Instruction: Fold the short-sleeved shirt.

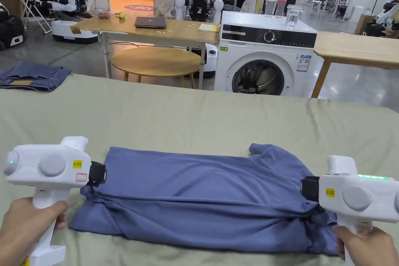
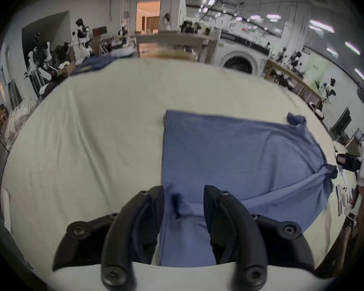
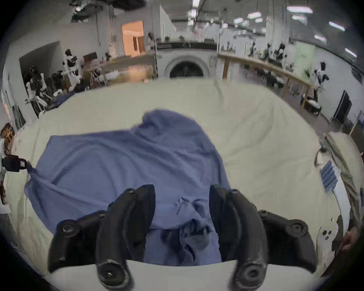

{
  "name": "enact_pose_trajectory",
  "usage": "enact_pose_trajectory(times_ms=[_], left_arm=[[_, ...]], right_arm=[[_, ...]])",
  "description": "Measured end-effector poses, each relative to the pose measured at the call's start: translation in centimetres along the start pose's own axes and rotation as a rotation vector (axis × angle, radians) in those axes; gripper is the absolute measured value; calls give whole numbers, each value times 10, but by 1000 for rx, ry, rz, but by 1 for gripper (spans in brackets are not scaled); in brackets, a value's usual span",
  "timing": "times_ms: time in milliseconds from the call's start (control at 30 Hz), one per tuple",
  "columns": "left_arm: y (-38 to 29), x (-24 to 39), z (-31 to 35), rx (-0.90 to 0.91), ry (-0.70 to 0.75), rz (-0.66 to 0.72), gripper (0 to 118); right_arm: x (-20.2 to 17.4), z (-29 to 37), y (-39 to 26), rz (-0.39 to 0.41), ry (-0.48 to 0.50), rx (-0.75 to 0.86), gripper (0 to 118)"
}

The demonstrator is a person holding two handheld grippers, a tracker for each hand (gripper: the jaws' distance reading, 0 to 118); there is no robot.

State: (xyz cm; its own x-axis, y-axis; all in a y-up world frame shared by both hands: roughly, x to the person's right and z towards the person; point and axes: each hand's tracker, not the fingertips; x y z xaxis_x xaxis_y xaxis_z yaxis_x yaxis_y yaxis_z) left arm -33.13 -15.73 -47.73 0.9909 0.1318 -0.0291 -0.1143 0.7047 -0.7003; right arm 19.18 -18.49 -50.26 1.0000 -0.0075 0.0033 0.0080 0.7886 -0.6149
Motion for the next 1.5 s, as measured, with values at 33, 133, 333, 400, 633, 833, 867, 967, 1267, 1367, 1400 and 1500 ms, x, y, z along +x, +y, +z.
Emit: enact_pose_trajectory(times_ms=[33, 133, 333, 400, 633, 833, 867, 967, 1267, 1367, 1400, 1500], left_arm=[[-5, 3, 12, 48, -1, 4, 36], [-28, 15, 47, 176, -19, -5, 35], [-65, 38, 79, 280, 48, -92, 0], [-70, 38, 83, 268, 16, -78, 0], [-63, 15, 69, 131, 63, -76, 0], [-27, -23, 28, -98, 13, 43, 0], [-21, -29, 17, -135, 10, 67, 2], [-9, -47, -23, -269, -38, 139, 38], [-24, -18, -64, -458, 122, 63, 54], [-36, -5, -59, -421, 141, -30, 53], [-40, -2, -56, -414, 127, -26, 52], [-41, -6, -57, -385, 122, -52, 26]], right_arm=[[-4, 10, -4, 3, 2, 32, 55], [-18, 35, -16, 13, -3, 127, 31], [-44, 70, -43, 0, -11, 241, 0], [-49, 78, -50, -21, 4, 248, 0], [-56, 83, -63, -26, -1, 221, 0], [-51, 75, -71, -2, -4, 167, 0], [-50, 74, -72, -2, -3, 162, 0], [-47, 70, -75, 2, -9, 140, 0], [-33, 71, -83, 15, -28, 98, 0], [-26, 68, -85, 8, -30, 84, 0], [-23, 67, -85, 5, -29, 77, 0], [-13, 64, -81, 10, -22, 48, 0]])
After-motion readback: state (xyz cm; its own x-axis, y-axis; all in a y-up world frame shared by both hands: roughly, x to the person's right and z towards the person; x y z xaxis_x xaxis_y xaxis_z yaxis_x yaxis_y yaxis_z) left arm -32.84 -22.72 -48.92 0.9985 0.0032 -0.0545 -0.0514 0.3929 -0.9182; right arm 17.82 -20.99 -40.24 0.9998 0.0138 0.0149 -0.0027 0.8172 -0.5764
